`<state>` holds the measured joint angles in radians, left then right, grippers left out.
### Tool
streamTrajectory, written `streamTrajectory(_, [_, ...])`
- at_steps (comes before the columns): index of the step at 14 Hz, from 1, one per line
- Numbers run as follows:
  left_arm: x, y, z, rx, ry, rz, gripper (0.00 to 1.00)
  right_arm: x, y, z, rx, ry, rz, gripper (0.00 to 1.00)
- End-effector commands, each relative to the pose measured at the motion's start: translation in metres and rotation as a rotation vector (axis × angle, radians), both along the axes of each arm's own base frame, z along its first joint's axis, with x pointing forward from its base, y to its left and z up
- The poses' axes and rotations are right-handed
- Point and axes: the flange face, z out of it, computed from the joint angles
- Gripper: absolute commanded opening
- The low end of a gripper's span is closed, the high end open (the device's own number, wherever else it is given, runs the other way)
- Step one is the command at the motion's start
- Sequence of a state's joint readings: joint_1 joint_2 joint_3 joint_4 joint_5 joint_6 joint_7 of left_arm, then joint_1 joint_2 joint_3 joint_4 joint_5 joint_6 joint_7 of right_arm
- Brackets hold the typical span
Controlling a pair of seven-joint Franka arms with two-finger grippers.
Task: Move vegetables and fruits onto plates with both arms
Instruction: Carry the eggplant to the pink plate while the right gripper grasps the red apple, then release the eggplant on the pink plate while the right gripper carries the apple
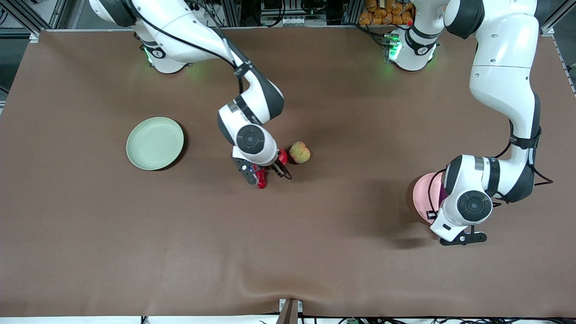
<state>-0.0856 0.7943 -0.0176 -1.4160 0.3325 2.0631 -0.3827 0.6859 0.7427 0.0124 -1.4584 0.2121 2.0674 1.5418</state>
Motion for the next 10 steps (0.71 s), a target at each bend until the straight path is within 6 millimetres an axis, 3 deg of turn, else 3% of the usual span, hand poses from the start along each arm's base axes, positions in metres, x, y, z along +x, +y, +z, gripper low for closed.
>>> streamTrajectory(1, [-0.001,0.016,-0.004,0.026,0.009,0.02,0.0,0.0,0.0,-0.006,-0.016,0.008,-0.013,1.0])
streamTrajectory(4, [-0.006,0.017,-0.011,0.027,0.026,0.018,0.02,-0.004,0.005,-0.021,-0.006,-0.016,-0.014,1.0])
streamTrajectory(6, [-0.01,0.018,-0.017,0.028,0.04,0.019,0.13,-0.009,0.01,-0.033,-0.007,-0.021,-0.012,1.0])
streamTrajectory(7, [-0.012,0.019,-0.019,0.029,0.048,0.021,0.33,-0.009,0.009,-0.037,-0.007,-0.018,0.003,0.73])
streamTrajectory(8, [-0.013,0.019,-0.021,0.03,0.052,0.021,0.82,-0.008,0.007,-0.036,-0.001,-0.014,0.022,0.4])
streamTrajectory(9, [-0.013,0.019,-0.021,0.029,0.054,0.016,1.0,-0.003,0.004,-0.031,0.011,-0.02,0.047,0.05])
streamTrajectory(10, [-0.012,0.018,-0.017,0.028,0.05,0.008,1.0,-0.001,0.001,-0.026,0.011,-0.013,0.066,0.01])
